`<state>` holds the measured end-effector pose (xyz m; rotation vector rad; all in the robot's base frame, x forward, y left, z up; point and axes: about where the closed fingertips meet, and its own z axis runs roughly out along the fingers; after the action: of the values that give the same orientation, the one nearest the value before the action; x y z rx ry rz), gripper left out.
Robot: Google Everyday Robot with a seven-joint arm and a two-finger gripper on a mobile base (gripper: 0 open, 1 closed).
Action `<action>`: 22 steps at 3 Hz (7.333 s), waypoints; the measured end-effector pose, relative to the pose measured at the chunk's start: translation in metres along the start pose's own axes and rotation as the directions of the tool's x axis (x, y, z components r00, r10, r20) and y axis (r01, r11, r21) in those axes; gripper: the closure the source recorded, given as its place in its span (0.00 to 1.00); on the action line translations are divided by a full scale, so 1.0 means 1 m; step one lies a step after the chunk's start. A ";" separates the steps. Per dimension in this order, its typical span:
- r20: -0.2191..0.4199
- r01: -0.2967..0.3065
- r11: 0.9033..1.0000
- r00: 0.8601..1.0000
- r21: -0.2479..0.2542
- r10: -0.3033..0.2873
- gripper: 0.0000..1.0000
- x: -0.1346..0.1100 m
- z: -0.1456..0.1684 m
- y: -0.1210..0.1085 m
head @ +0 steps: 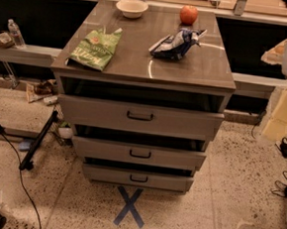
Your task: Move blue chip bag near paper bowl
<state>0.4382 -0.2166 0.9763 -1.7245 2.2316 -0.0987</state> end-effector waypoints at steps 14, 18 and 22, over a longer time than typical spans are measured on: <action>0.741 -0.816 0.569 0.318 -0.104 0.592 0.64 -0.125 0.212 -0.331; 0.802 -0.860 0.504 0.243 -0.082 0.546 1.00 -0.197 0.224 -0.432; 0.817 -0.844 0.530 0.252 -0.077 0.519 0.51 -0.288 0.232 -0.460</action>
Offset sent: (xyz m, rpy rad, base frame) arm 0.1064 0.0255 0.0046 0.3450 -0.1367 -0.0795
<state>0.9976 -0.0338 0.9294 -0.2331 1.8531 0.3426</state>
